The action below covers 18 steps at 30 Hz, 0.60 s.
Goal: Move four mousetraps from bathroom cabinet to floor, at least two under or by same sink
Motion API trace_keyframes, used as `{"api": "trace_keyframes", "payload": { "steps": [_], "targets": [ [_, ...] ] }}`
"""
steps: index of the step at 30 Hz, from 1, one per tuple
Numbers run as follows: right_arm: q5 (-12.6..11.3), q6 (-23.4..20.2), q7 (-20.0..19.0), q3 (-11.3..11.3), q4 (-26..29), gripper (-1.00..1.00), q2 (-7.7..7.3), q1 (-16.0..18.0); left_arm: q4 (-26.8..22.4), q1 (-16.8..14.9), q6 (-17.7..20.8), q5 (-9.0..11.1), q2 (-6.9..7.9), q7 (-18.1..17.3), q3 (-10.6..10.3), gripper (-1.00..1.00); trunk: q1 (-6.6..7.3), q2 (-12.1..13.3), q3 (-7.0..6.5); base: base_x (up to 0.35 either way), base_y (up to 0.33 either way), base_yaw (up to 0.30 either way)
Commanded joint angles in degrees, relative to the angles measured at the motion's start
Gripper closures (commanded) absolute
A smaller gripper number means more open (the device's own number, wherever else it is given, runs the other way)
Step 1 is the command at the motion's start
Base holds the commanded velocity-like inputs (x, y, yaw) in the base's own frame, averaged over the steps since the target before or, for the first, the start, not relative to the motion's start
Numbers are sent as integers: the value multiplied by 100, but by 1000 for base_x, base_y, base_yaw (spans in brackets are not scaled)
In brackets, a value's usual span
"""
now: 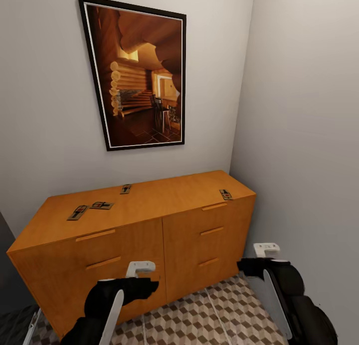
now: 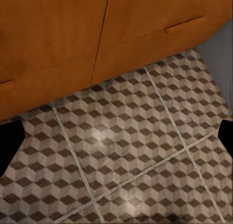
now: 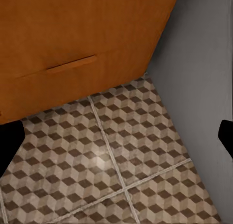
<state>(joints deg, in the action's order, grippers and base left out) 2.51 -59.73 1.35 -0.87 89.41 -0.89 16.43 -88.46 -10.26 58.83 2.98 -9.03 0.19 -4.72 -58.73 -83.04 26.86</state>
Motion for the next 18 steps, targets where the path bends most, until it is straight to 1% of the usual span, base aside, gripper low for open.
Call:
{"api": "trace_keyframes", "payload": {
  "steps": [1,9,12,15,18],
  "targets": [
    [21,-27,-3,4,5,-100,-1,72,-5,-94,41,23,-16,7,-16,-100,0,-4,7,0,0,0],
    [20,-27,-3,7,0,-100,6,666,-3,-910,103,47,-97,-7,-107,-100,0,-4,7,0,0,0],
    [19,-27,-2,7,-3,-100,8,856,0,-1229,111,86,-97,-21,-161,-100,0,-4,7,0,0,0],
    [20,-27,-1,8,-9,-100,11,1016,2,-1539,115,239,-97,-29,-254,-100,0,-4,7,0,0,0],
    [18,-27,3,8,-14,-100,17,1143,3,-1834,117,531,-97,-33,-357,-100,0,-4,7,0,0,0]
  ]
}}
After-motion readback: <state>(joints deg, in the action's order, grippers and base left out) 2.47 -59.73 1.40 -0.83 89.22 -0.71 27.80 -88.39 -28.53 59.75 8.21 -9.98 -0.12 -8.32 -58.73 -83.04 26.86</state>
